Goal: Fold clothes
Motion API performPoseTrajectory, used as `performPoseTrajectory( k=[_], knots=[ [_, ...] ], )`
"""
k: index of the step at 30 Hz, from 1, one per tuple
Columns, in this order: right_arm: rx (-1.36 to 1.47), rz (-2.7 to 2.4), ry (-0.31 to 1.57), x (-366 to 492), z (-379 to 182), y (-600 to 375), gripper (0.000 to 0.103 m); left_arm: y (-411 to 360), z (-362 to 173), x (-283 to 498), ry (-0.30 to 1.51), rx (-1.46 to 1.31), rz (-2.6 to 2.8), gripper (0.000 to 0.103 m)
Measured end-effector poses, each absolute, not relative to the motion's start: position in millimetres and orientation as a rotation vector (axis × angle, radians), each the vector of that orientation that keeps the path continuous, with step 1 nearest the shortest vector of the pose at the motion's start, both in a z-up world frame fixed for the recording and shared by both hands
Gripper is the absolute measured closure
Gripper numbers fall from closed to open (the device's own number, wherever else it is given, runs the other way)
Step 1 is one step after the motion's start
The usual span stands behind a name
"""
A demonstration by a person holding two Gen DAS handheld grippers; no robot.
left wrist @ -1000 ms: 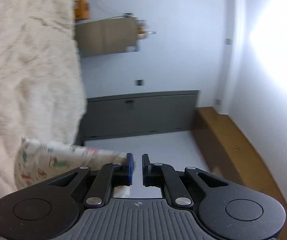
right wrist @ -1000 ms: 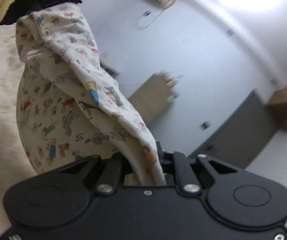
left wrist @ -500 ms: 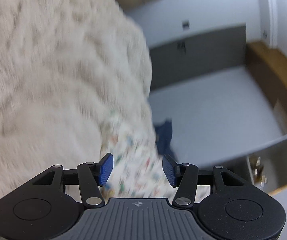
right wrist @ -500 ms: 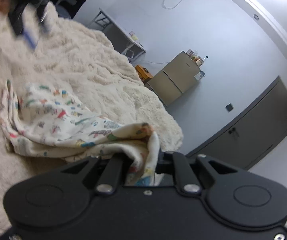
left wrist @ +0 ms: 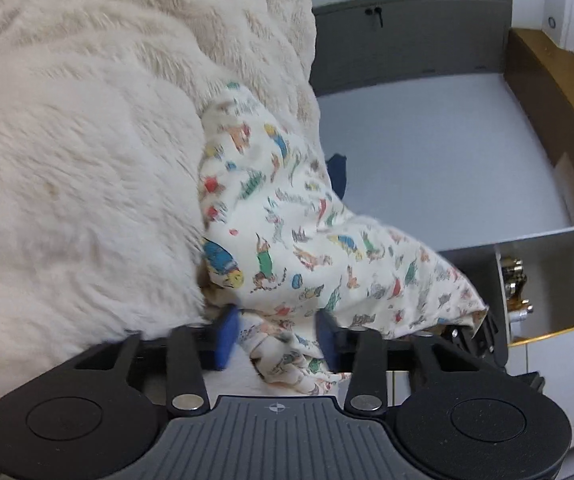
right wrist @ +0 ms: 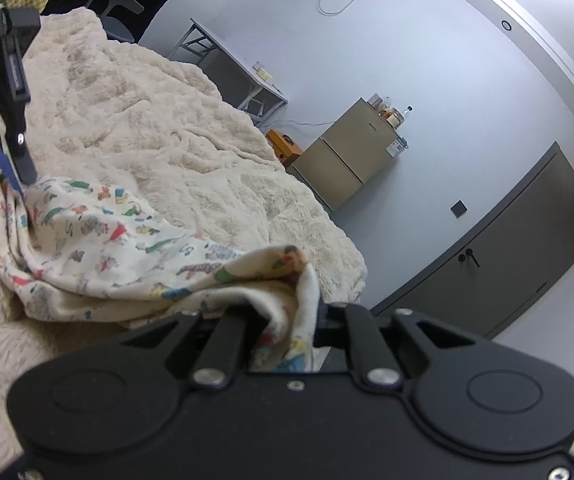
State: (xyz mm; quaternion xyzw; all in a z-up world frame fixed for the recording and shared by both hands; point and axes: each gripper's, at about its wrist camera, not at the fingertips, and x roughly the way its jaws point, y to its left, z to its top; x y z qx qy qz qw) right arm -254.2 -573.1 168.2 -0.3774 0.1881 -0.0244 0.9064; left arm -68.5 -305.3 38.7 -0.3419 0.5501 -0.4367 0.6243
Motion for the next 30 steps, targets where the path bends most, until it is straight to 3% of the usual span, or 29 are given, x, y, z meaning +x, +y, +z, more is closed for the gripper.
performPoseTrajectory(
  k=[1,3,9,14,21,27,30],
  knots=[
    [-0.781,-0.054,0.389,-252.2,168.0,-573.7,0.095,-309.5,42.4,-71.6,1.253,-0.754,-1.012,0.094],
    [-0.782,-0.059,0.389,-249.1,167.2,-574.4,0.095,-312.9,47.9,-77.5,1.226,-0.714,-1.012,0.098],
    [-0.794,-0.057,0.402,-226.9,172.3,-582.4,0.095,-292.9,86.0,-62.3,1.068,-0.832,-0.984,0.100],
    [-0.774,-0.096,0.404,-177.3,202.7,-589.5,0.096,-270.2,187.9,-14.2,0.847,-0.887,-0.922,0.101],
    [-0.788,-0.136,0.338,-140.1,254.3,-577.8,0.097,-243.1,272.0,18.3,0.710,-0.945,-0.841,0.101],
    [-0.910,-0.162,0.195,-170.2,243.2,-546.2,0.096,-208.4,272.7,-13.4,0.633,-0.944,-0.924,0.101],
    [-0.966,-0.065,0.212,-205.4,209.0,-536.1,0.095,-172.5,224.8,-60.9,0.644,-0.927,-0.958,0.101]
  ],
)
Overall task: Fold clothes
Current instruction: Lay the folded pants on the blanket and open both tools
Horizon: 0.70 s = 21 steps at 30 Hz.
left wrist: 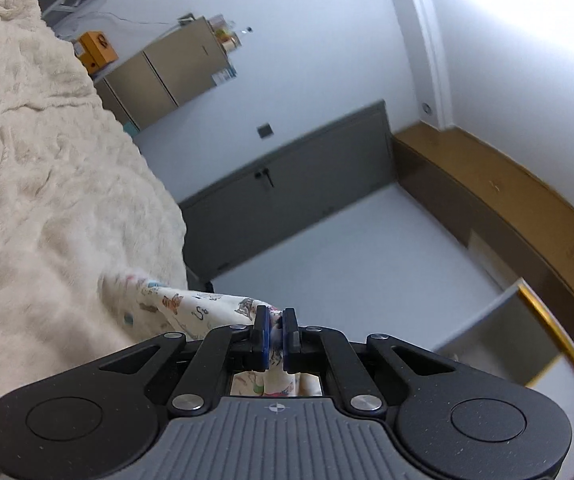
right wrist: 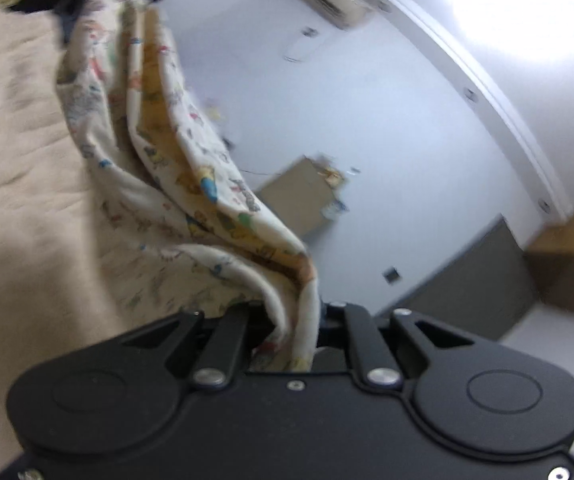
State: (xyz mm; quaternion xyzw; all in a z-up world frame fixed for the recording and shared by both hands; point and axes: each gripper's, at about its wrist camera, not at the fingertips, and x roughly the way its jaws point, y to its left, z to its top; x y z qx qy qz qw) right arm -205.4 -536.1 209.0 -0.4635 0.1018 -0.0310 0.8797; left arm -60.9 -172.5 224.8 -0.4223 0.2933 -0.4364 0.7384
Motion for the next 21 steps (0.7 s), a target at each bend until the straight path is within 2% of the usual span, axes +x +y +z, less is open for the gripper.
performPoseTrajectory(
  k=[2,3,4,6,8,10,11,12,14,15,16,18,20,21],
  knots=[
    [-0.962,0.061,0.275,-240.8,160.5,-532.0,0.094,-152.6,185.3,-93.8,0.669,-0.910,-0.959,0.101],
    [-0.965,0.100,0.302,-250.6,144.5,-529.8,0.092,-146.5,171.3,-103.1,0.677,-0.908,-0.954,0.101],
    [-0.986,0.166,0.342,-266.5,118.6,-525.6,0.084,-139.4,144.9,-116.3,0.711,-0.902,-0.930,0.101],
    [-1.012,0.275,0.403,-293.7,76.6,-518.7,0.083,-130.2,97.9,-133.4,0.807,-0.850,-0.881,0.100],
    [-1.025,0.331,0.421,-319.9,55.4,-518.1,0.071,-115.1,66.3,-137.5,0.862,-0.885,-0.883,0.100],
    [-1.001,0.376,0.422,-334.6,58.0,-526.6,0.064,-97.3,48.7,-137.0,0.876,-0.942,-0.880,0.100],
    [-0.929,0.432,0.451,-341.1,69.8,-538.4,0.055,-88.0,50.7,-136.2,0.853,-0.961,-0.863,0.100],
    [-0.881,0.464,0.465,-343.9,77.6,-546.3,0.051,-78.5,55.0,-135.3,0.823,-0.978,-0.842,0.100],
    [-0.702,0.559,0.467,-348.2,106.2,-577.6,0.037,-66.1,69.0,-130.3,0.771,-1.009,-0.846,0.096],
    [-0.636,0.563,0.463,-345.3,115.7,-589.4,0.033,-61.9,76.5,-127.2,0.752,-1.018,-0.848,0.089],
    [-0.576,0.560,0.458,-341.4,124.1,-600.2,0.027,-60.8,85.9,-121.0,0.737,-1.000,-0.839,0.075],
    [-0.404,0.521,0.477,-320.3,145.7,-621.9,0.023,-62.3,103.8,-106.6,0.723,-0.962,-0.806,0.061],
    [-0.144,0.469,0.565,-275.9,163.8,-651.2,0.023,-70.8,117.9,-90.2,0.722,-0.953,-0.777,0.057],
    [-0.051,0.436,0.591,-264.7,165.9,-661.3,0.023,-76.4,124.4,-82.1,0.722,-0.947,-0.766,0.051]
  ],
)
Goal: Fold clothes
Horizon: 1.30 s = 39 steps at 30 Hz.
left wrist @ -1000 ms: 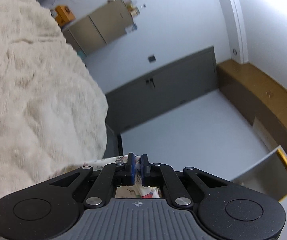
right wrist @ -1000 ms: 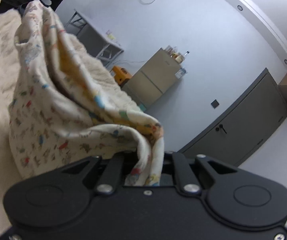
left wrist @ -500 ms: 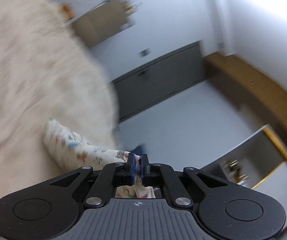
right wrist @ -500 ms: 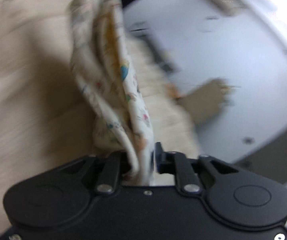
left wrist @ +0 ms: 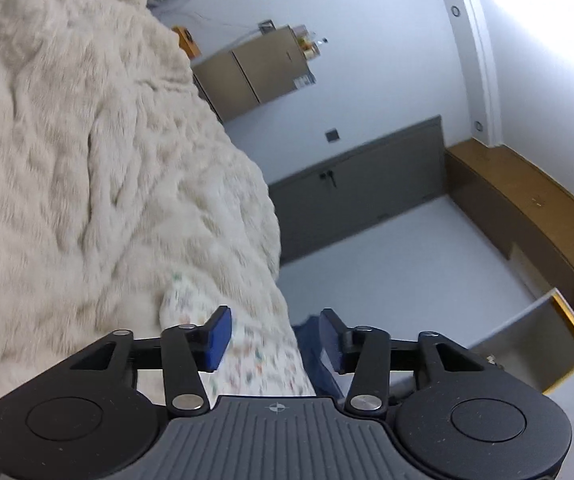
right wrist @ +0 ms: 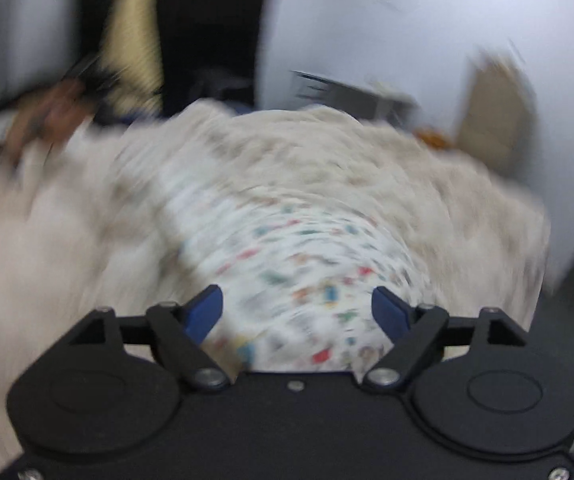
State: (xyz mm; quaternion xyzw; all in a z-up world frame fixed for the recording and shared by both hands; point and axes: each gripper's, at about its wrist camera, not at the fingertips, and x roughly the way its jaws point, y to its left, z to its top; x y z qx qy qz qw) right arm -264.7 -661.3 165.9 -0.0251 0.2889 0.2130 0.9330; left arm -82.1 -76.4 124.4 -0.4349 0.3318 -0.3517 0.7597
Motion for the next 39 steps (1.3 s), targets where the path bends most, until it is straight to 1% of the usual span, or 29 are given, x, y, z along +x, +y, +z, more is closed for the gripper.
performPoseTrajectory(
  k=[1,2,3,4,5,7,8,9,11,15,17,21,29,39],
  knots=[
    [0.033,0.401,0.613,-255.8,166.7,-670.5,0.023,-83.6,129.4,-74.1,0.715,-0.954,-0.742,0.042],
    [0.115,0.357,0.623,-245.6,164.7,-676.8,0.023,-91.0,132.2,-70.0,0.706,-0.967,-0.709,0.036],
    [0.196,0.311,0.631,-235.2,162.2,-682.6,0.023,-98.4,134.5,-66.9,0.696,-0.980,-0.674,0.028],
    [0.318,0.244,0.618,-225.5,147.9,-683.6,0.023,-107.5,135.5,-66.2,0.688,-0.974,-0.643,0.027],
    [0.381,0.211,0.603,-225.0,134.8,-681.2,0.022,-125.1,134.4,-68.6,0.701,-0.918,-0.628,0.025],
    [0.443,0.193,0.603,-236.3,100.8,-678.3,0.021,-155.8,128.7,-78.2,0.727,-0.810,-0.617,0.006],
    [0.445,0.182,0.608,-244.0,85.2,-674.5,0.021,-165.4,123.8,-85.4,0.737,-0.772,-0.623,0.002],
    [0.443,0.178,0.607,-245.0,81.4,-672.0,0.020,-175.0,119.0,-92.6,0.746,-0.734,-0.628,0.000],
    [0.370,0.121,0.596,-265.6,58.2,-663.0,0.017,-182.7,108.0,-107.1,0.754,-0.686,-0.635,0.000],
    [0.332,0.122,0.603,-276.2,54.1,-662.8,0.015,-191.8,88.8,-129.3,0.762,-0.555,-0.617,0.000],
    [0.322,0.116,0.593,-272.4,49.5,-660.3,0.011,-196.1,85.2,-135.7,0.769,-0.466,-0.604,0.000],
    [0.298,0.104,0.584,-266.7,49.1,-645.7,0.007,-195.8,82.2,-138.7,0.766,-0.467,-0.635,0.000],
    [0.282,0.097,0.572,-275.3,49.1,-639.9,0.005,-194.8,94.5,-143.1,0.715,-0.454,-0.656,0.000],
    [0.273,0.094,0.568,-276.1,49.5,-638.1,0.005,-192.6,96.7,-147.3,0.725,-0.445,-0.662,0.000]
  ],
)
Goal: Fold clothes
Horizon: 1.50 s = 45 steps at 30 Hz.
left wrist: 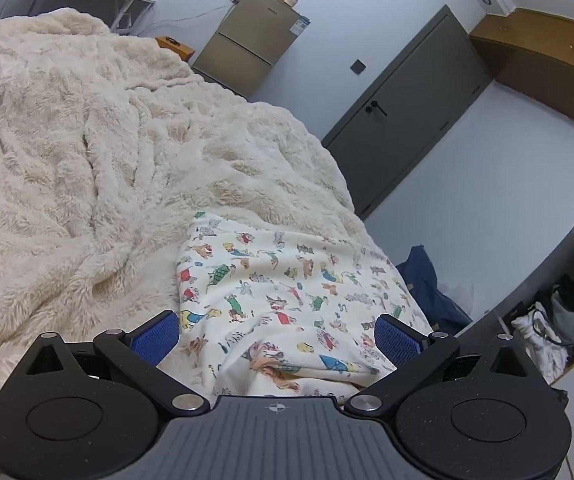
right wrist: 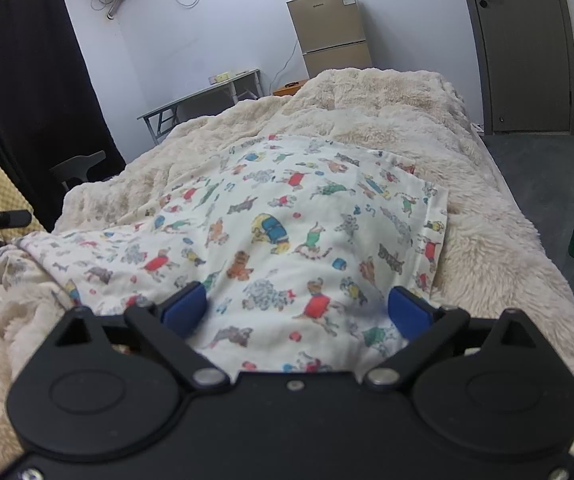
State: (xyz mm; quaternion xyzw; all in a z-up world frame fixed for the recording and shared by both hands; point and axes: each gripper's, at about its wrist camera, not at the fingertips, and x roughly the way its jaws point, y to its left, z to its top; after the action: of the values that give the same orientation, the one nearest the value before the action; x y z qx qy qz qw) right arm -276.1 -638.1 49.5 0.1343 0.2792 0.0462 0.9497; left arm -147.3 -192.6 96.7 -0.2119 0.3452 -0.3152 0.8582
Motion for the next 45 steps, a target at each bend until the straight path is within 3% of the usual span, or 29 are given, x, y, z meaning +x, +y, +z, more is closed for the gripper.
performPoseTrajectory(
  k=[45],
  knots=[
    [0.270,0.094,0.565,-274.6,48.8,-638.6,0.004,-171.2,88.8,-139.5,0.700,-0.491,-0.582,0.000]
  ],
)
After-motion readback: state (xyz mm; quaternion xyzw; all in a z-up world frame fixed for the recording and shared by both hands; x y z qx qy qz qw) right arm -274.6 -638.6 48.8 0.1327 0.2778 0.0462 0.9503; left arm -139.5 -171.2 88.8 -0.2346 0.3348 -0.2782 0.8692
